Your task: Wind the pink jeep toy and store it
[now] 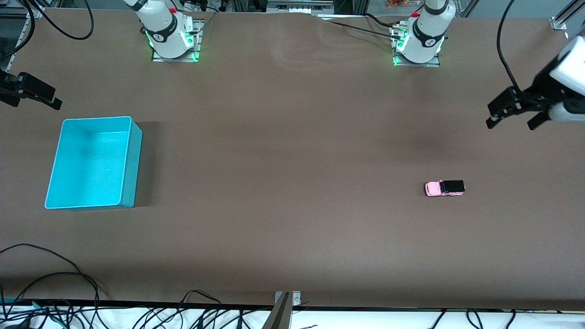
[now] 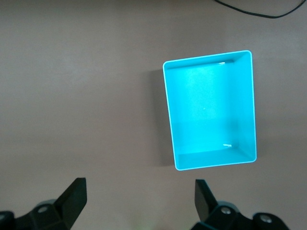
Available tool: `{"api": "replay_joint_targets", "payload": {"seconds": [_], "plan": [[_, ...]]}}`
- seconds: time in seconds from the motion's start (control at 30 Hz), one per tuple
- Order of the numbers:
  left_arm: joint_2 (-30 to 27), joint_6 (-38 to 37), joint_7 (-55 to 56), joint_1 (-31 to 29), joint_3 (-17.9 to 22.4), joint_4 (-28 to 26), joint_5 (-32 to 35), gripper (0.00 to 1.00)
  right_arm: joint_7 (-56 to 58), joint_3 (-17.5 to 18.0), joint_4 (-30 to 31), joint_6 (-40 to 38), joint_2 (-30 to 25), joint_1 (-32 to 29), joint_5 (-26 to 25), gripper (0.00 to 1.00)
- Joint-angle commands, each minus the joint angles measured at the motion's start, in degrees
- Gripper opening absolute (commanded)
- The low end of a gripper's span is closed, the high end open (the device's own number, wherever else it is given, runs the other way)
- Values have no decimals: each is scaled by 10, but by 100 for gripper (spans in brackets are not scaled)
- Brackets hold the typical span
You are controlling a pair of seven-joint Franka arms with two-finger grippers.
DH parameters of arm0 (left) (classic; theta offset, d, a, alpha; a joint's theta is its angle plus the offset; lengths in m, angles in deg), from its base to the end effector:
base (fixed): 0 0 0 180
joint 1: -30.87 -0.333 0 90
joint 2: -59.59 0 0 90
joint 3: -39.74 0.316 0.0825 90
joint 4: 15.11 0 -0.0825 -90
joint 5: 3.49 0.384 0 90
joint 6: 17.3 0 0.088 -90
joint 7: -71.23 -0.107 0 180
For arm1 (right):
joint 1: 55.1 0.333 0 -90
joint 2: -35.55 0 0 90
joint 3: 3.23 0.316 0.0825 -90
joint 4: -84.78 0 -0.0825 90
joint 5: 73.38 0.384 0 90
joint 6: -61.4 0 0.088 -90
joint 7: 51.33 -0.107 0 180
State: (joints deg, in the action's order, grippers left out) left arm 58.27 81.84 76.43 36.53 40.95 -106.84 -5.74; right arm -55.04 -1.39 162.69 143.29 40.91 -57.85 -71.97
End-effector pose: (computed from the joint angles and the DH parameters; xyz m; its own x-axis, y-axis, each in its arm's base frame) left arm 0.5610 -0.0471 0.6382 0.9889 0.0202 0.1474 0.0124 -0.9985 0.0533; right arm 0.5687 -0.0072 0.6578 0.9967 -0.0771 -0.0257 -0.0778 -0.9966 -0.0258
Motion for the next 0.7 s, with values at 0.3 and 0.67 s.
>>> {"api": "replay_joint_targets", "payload": {"seconds": [0.3,0.67], "plan": [[-47,9,-11,-20,-22,-80,11,100,-24,7,-2,-11,1,-2,3,100],[-34,2,-10,-19,-24,-64,18,100,-20,6,-3,-9,2,-3,-11,100]]}}
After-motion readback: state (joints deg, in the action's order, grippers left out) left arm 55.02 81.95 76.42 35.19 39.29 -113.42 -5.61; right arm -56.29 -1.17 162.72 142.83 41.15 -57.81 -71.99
